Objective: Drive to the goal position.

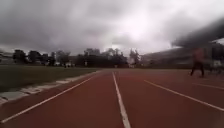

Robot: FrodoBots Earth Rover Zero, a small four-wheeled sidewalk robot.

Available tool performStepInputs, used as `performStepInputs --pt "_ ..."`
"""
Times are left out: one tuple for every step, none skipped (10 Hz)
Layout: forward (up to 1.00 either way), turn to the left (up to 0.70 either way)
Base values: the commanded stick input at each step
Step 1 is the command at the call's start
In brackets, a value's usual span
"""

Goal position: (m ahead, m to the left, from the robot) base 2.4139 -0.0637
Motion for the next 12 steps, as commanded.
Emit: performStepInputs --pt "0.7 0.33" --pt "0.7 0.25" --pt "0.7 0.17" --pt "0.7 0.13" --pt "0.7 0.09" --pt "0.7 0.06" --pt "0.7 0.02" --pt "0.7 0.13" --pt "0.7 0.14" --pt "0.7 0.15" --pt "0.7 0.16" --pt "0.7 0.17"
